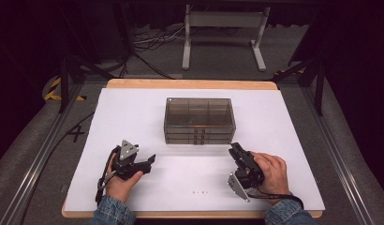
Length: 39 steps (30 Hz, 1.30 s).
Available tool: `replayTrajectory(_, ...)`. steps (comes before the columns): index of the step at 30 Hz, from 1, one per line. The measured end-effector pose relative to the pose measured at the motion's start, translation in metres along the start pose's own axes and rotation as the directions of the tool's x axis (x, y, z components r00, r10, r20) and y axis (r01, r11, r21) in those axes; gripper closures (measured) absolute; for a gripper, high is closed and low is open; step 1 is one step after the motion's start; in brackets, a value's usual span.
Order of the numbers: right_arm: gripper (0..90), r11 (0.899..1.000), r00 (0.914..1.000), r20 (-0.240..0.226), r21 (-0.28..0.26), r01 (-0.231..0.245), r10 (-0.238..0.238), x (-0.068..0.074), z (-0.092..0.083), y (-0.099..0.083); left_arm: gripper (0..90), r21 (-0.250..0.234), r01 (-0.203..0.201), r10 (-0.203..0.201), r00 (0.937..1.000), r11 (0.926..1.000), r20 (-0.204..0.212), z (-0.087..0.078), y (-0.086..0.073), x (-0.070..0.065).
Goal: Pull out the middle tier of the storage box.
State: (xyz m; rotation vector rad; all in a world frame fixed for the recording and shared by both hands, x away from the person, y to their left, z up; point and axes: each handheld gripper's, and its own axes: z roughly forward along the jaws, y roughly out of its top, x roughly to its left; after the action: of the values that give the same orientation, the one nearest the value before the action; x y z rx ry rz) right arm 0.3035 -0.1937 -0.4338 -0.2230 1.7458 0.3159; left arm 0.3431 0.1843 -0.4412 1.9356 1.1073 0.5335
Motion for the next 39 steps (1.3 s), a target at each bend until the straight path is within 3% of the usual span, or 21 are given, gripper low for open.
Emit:
replayTrajectory(16,66.5,0.998,0.9982,0.031,-0.03,0.052,-0.051,-0.003,0.007,0.025,25.0,-0.016,0.006,-0.006,0.9999,0.9999,0.01,0.001,-0.001,0.0)
replayTrajectory(23,66.2,0.998,0.9983,0.029,-0.037,0.051,-0.05,-0.003,0.012,0.032,24.6,-0.046,0.003,-0.002,0.9997,0.9989,0.024,0.001,-0.004,0.001)
replayTrajectory(39,64.3,0.996,0.9993,0.014,-0.076,0.037,-0.036,-0.003,0.029,0.048,24.6,-0.028,-0.042,0.043,0.9989,0.9987,0.018,0.007,-0.005,-0.006)
